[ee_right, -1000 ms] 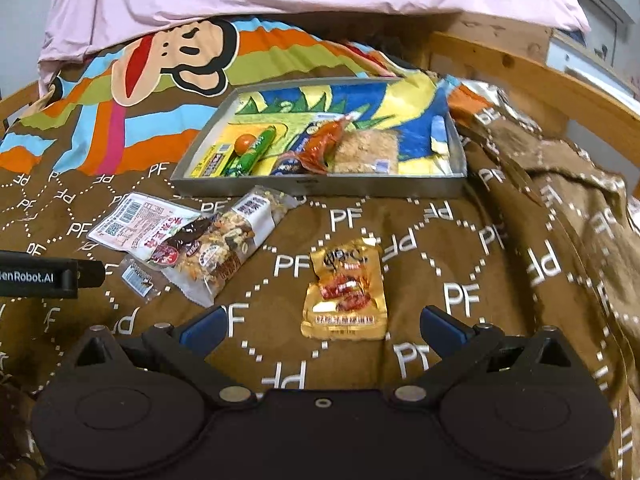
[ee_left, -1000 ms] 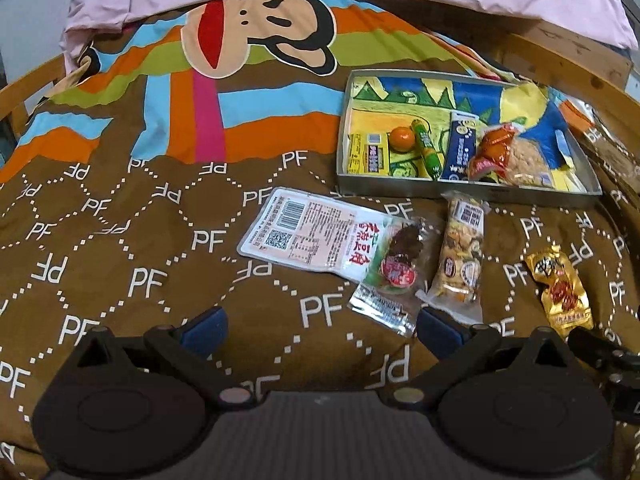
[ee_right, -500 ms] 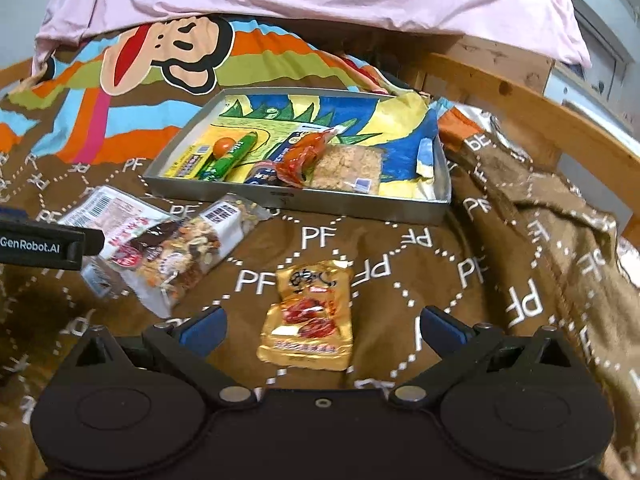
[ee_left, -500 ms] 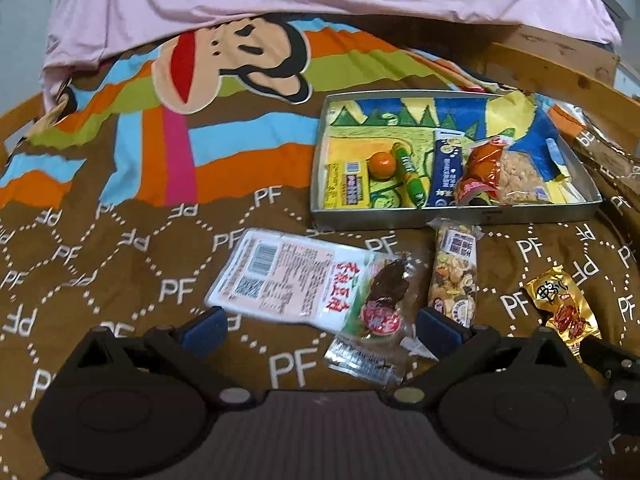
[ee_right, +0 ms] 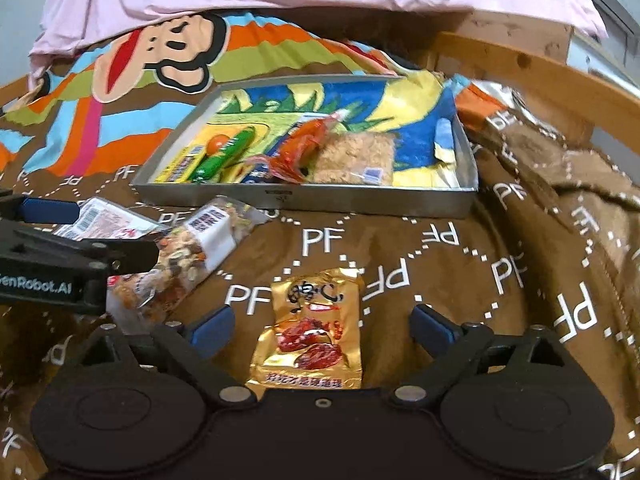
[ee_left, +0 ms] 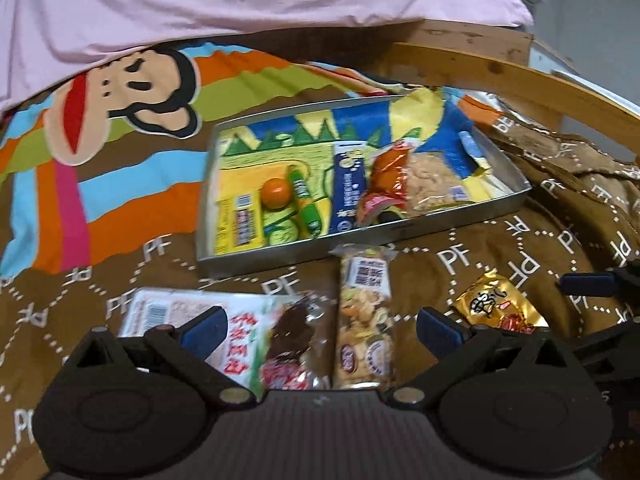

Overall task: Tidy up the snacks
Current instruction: 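Grasp the gold duck-neck packet with the right tool while the left tool grasps the mixed-nut bar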

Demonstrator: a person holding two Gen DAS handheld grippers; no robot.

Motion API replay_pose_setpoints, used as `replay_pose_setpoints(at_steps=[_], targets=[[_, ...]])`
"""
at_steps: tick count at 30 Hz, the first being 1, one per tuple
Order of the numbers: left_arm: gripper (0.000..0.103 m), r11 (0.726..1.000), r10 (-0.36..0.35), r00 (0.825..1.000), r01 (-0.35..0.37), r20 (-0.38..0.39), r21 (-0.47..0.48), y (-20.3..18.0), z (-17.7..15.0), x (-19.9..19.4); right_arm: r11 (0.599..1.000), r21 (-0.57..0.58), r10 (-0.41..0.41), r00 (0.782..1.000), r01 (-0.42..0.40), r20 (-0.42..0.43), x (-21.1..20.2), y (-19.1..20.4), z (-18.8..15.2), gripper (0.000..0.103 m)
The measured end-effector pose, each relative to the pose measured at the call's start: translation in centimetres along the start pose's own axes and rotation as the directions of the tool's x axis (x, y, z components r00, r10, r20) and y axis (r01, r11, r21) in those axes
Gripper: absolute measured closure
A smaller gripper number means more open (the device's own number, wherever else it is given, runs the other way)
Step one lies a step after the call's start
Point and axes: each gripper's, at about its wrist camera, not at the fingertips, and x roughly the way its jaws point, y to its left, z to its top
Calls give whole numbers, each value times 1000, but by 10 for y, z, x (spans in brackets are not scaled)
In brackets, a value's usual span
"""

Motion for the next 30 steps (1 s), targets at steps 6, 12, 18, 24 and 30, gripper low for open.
replay_pose_setpoints(at_steps=[6, 12, 18, 24, 30], targets=[[0, 997, -80, 997, 80, 3, -14, 5, 3, 9, 1000, 13, -4, 1000, 5, -23, 11, -4, -2, 9], [4, 988, -152, 988, 151, -22, -15, 6, 4, 17, 1000, 15, 10, 1000, -10, -15, 14, -3, -3, 14], [18, 984, -176, 983, 176, -52, -3, 3, 3, 24, 1000, -1, 11, 1000, -11, 6, 11, 1, 0, 22], [31, 979, -202, 976, 201, -78, -28, 4, 3, 31, 1000, -7, 23, 1000, -23, 0, 10, 3, 2, 25], [36, 976, -216, 972, 213, -96, -36, 2, 1, 35, 999, -20, 29, 999, -30, -29, 16, 6, -1, 28]])
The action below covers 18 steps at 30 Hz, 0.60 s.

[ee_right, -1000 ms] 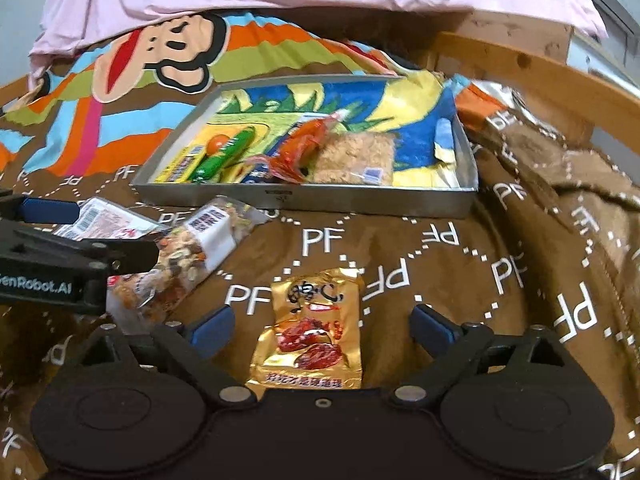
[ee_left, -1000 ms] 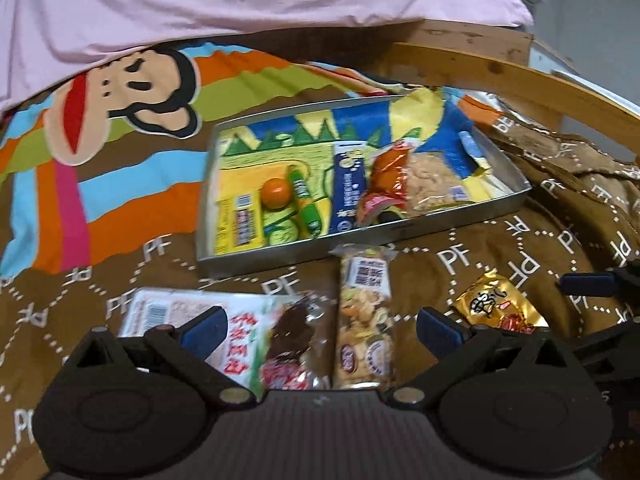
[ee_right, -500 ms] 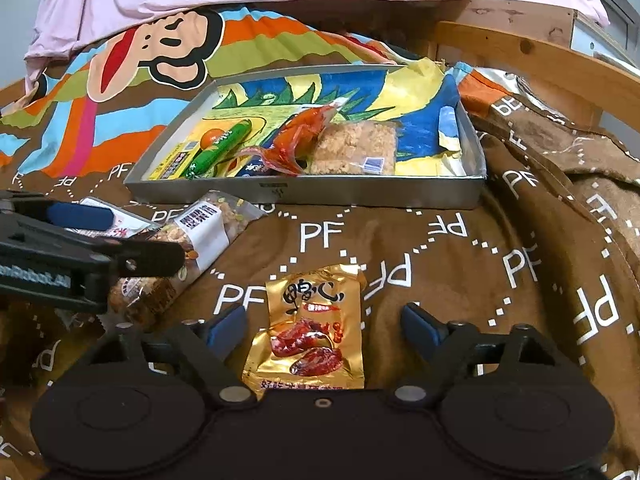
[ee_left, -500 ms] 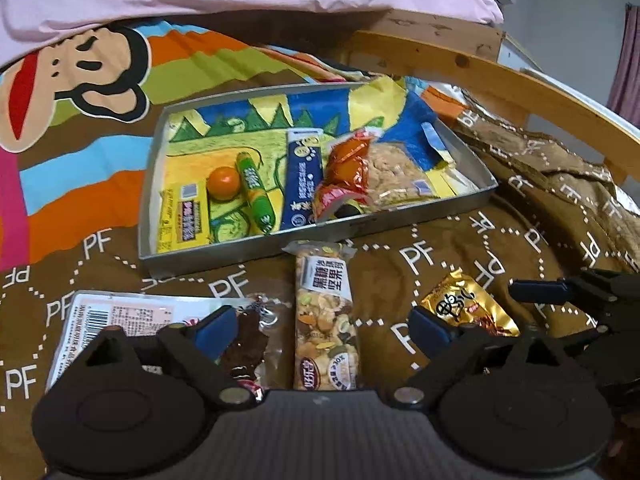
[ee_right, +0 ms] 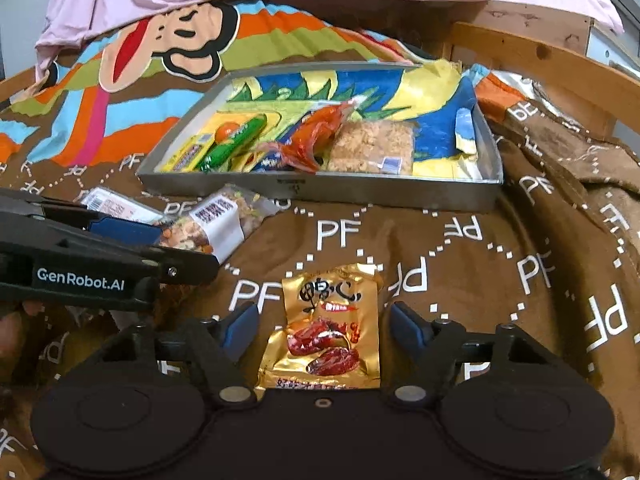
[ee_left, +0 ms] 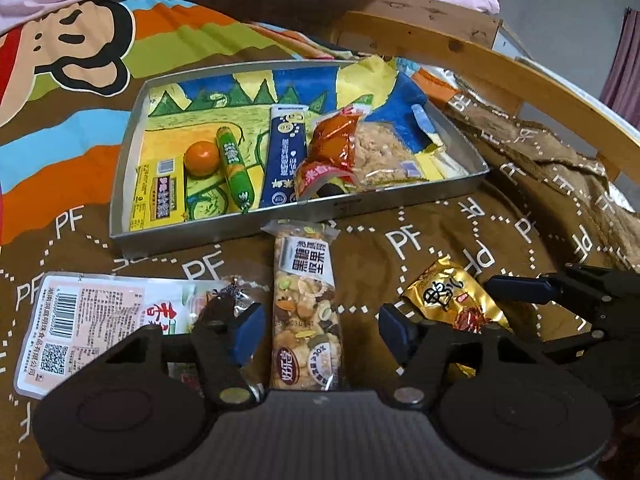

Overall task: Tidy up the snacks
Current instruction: 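Grasp the gold duck-neck packet with the right tool while the left tool grasps the mixed-nut bar, then lift and carry the duck-neck packet and nut bar toward the tray with both tools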

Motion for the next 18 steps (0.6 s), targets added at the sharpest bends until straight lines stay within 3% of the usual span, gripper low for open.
replay_pose_setpoints(at_steps=[6, 9, 13, 18], targets=[[44, 1000, 21, 1000, -21, -21, -8, 1, -1, 6, 999, 39, -10, 999, 11, -33, 11, -4, -4, 28], [57, 999, 33, 998, -34, -55, -25, 3, 0, 11, 999, 32, -23, 999, 24, -35, 11, -1, -4, 29], [62, 997, 16, 997, -21, -72, -73, 10, -2, 14, 998, 27, -47, 997, 49, -55, 9, 6, -2, 42], [63, 996, 26, 997, -32, -72, -78, 9, -2, 12, 998, 8, -62, 997, 62, -47, 8, 12, -3, 47]])
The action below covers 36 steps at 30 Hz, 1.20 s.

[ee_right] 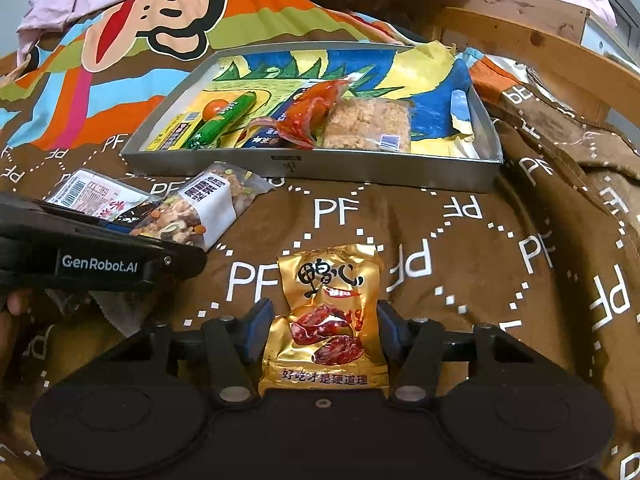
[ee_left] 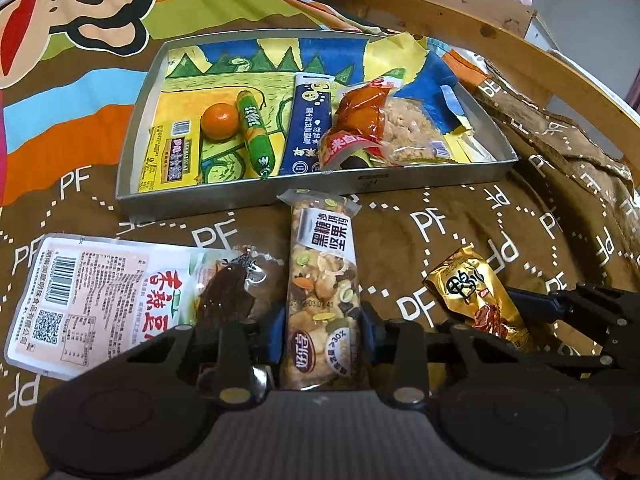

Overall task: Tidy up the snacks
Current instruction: 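Lift and carry the duck-neck packet and nut bar toward the tray with both tools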

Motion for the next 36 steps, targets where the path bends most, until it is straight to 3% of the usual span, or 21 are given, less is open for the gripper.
replay_pose_setpoints(at_steps=[5, 11, 14, 18, 24, 31, 36], targets=[[63, 999, -6, 1000, 6, -20, -40, 1, 2, -4, 1000, 8, 18, 1000, -18, 4, -3, -2, 1, 49], [63, 1000, 10, 1000, -10, -16, -25, -2, 0, -3, 992, 89, 85, 996, -85, 1, 7, -20, 0, 39], [64, 1000, 12, 1000, -12, -15, -27, -3, 0, -3, 989, 116, 88, 996, -88, 5, 8, -21, 2, 48], [64, 997, -10, 1000, 9, -23, -72, 1, 2, -7, 997, 52, 51, 999, -52, 5, 0, -9, 6, 54], [64, 997, 40, 999, -38, 29, -69, -3, 10, -30, 1000, -12, 2, 995, -1, 98, -24, 0, 16, 55], [64, 996, 4, 995, 5, 104, -89, -3, 23, -61, 1000, 25, 1, 970, -7, 244, -52, -6, 28, 55], [64, 994, 87, 981, -75, 175, -76, 3, 42, -66, 998, 58, -8, 953, -10, 304, -50, -10, 45, 55]])
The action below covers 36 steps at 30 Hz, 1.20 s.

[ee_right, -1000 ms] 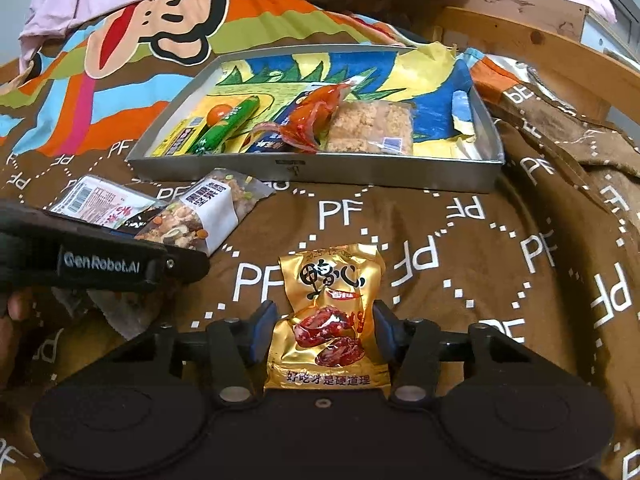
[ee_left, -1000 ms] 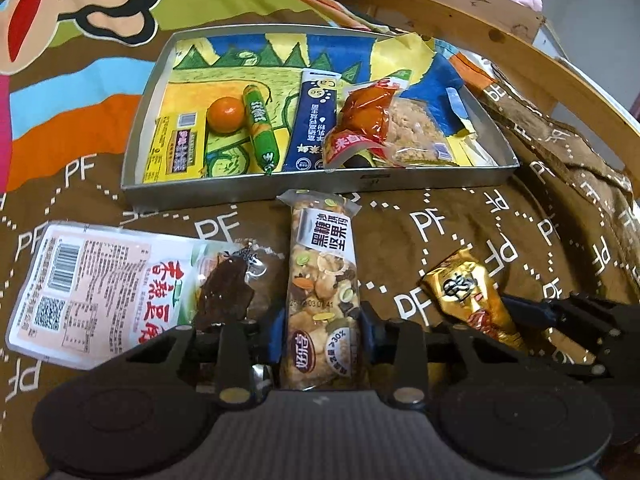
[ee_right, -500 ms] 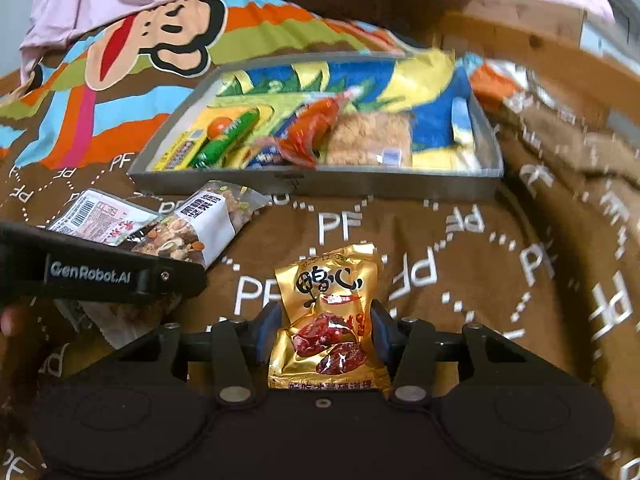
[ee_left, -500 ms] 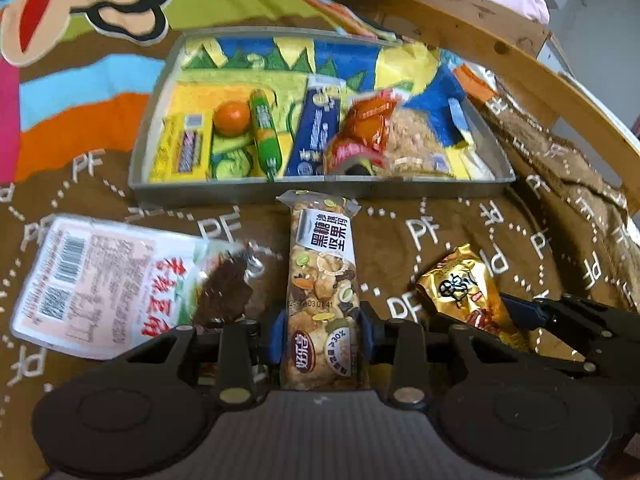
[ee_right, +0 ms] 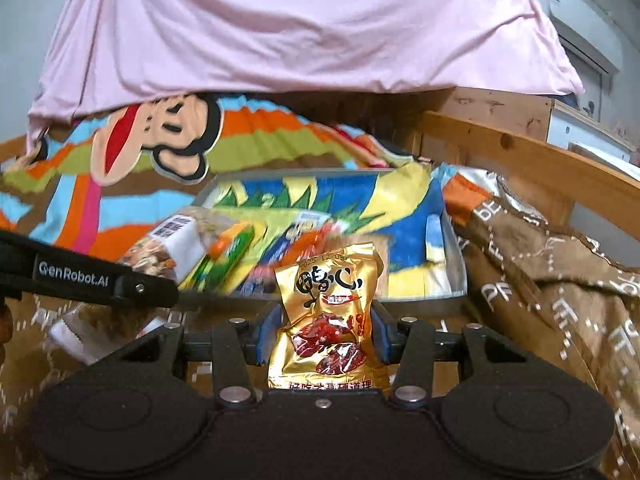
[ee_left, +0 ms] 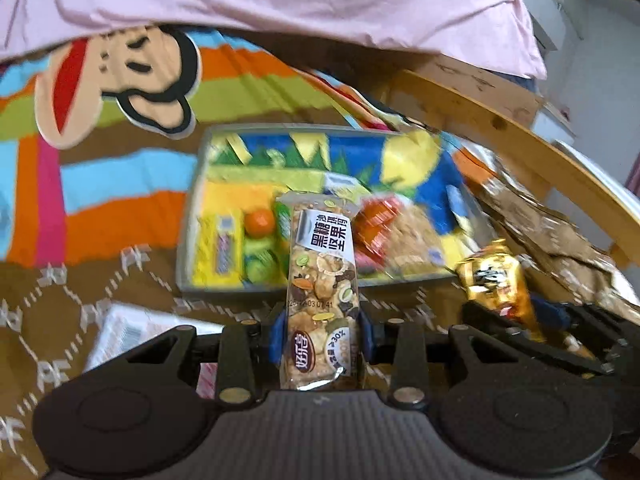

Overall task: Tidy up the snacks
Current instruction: 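Lift and carry the duck-neck packet and nut bar toward the tray with both tools, then lower both snacks into the tray and open both tools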

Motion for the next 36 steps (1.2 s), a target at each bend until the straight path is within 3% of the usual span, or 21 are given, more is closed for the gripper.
replay_pose_setpoints(at_steps=[8, 17, 25, 36], targets=[[64, 995, 74, 996, -71, 43, -65, 32, 38, 39, 996, 73, 39, 994, -47, 97, 44, 0, 35, 54], [64, 994, 101, 992, -97, 82, -48, 54, 43, 76, 992, 108, 52, 989, -67, 135, 96, 10, 57, 54], [64, 995, 101, 991, -102, 93, 6, 55, 38, 92, 995, 64, 66, 994, -71, 82, 132, 32, 56, 54], [64, 995, 99, 992, -99, 72, -3, 60, 34, 103, 999, -18, 38, 998, -37, 53, 152, 41, 42, 54]])
